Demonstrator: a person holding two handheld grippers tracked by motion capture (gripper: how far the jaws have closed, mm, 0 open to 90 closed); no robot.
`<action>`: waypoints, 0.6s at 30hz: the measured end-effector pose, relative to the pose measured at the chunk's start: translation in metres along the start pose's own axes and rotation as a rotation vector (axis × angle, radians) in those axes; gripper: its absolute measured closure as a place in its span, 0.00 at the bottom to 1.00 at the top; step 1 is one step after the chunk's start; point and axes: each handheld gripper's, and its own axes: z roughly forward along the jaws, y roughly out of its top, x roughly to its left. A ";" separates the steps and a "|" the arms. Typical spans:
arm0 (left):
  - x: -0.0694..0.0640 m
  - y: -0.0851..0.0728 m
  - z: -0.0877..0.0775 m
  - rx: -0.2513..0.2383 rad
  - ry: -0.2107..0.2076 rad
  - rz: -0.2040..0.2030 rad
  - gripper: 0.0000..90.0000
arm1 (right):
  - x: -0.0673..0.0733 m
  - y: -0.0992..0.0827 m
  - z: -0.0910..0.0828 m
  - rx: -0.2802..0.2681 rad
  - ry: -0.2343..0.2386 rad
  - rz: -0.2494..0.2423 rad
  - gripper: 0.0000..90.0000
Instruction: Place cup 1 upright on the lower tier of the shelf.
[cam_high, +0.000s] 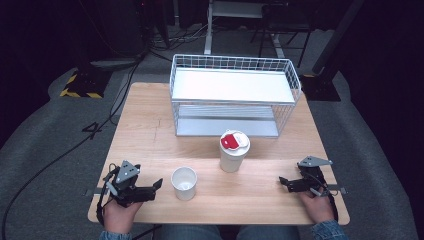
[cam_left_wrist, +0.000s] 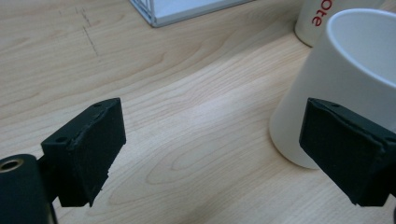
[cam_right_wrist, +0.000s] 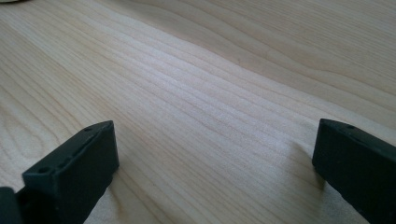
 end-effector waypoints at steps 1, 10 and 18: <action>0.000 0.000 0.000 0.000 0.000 0.000 0.09 | 0.000 0.000 0.000 0.000 0.000 0.000 0.00; -0.027 -0.010 -0.018 -0.146 -0.054 0.032 0.09 | 0.000 0.000 0.000 0.000 -0.002 0.003 0.00; -0.048 -0.013 -0.009 -0.197 -0.132 0.057 0.07 | 0.000 0.000 0.000 0.000 -0.002 0.003 0.00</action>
